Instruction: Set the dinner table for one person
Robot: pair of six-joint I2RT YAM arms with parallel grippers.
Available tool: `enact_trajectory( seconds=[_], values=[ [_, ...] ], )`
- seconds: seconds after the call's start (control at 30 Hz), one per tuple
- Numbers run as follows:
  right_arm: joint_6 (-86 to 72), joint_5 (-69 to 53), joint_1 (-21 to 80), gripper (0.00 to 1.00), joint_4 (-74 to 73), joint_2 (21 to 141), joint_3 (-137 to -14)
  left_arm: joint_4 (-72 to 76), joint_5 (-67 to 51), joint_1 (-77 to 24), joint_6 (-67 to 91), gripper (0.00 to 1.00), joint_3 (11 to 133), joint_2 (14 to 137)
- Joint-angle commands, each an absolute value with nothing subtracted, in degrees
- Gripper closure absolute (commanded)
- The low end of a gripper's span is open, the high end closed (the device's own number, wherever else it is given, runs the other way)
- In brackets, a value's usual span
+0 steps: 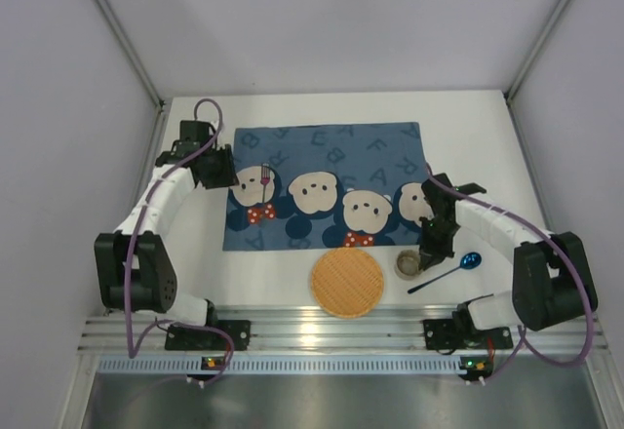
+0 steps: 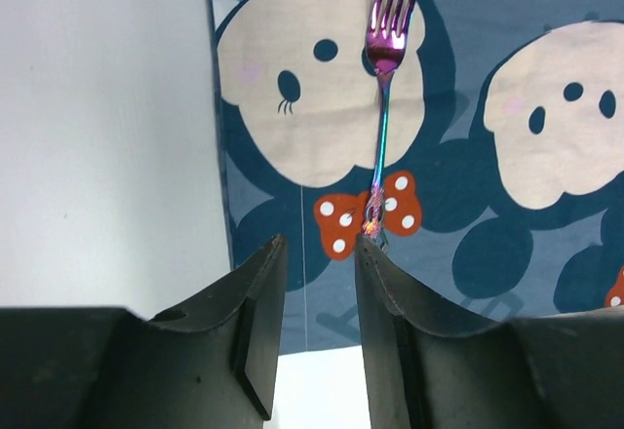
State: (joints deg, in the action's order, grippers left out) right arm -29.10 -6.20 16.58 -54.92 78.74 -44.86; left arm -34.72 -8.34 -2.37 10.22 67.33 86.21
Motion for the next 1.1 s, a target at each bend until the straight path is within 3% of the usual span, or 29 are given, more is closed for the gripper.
enact_trajectory(
  seconds=[0.0, 0.33, 0.57, 0.8, 0.9, 1.07],
  values=[
    [-29.1, -4.6, 18.0, 1.0, -53.7, 80.2, -46.6, -35.9, -7.6, -1.6, 8.3, 0.6, 65.5, 81.6],
    [-24.5, 2.2, 17.4, 1.0, -64.2, 81.0, -67.6, -39.5, -8.1, -1.5, 7.7, 0.59, 65.3, 75.5],
    [-22.8, 1.3, 13.7, 1.0, -64.1, 100.3, -88.6, -41.2, -6.4, -1.5, 7.5, 0.54, 64.3, 73.9],
    [-25.4, -2.8, 10.4, 1.0, -68.0, 122.8, -120.8, -47.6, 1.3, -1.5, 17.6, 0.37, 63.6, 72.2],
    [-27.8, -6.0, 9.0, 1.0, -68.9, 131.2, -128.6, -50.3, 1.8, -1.5, 20.2, 0.34, 62.5, 70.0],
    [-30.4, -6.8, 7.6, 1.0, -65.8, 138.3, -131.2, -52.9, 1.4, -1.6, 21.4, 0.32, 60.1, 62.7]
  ],
)
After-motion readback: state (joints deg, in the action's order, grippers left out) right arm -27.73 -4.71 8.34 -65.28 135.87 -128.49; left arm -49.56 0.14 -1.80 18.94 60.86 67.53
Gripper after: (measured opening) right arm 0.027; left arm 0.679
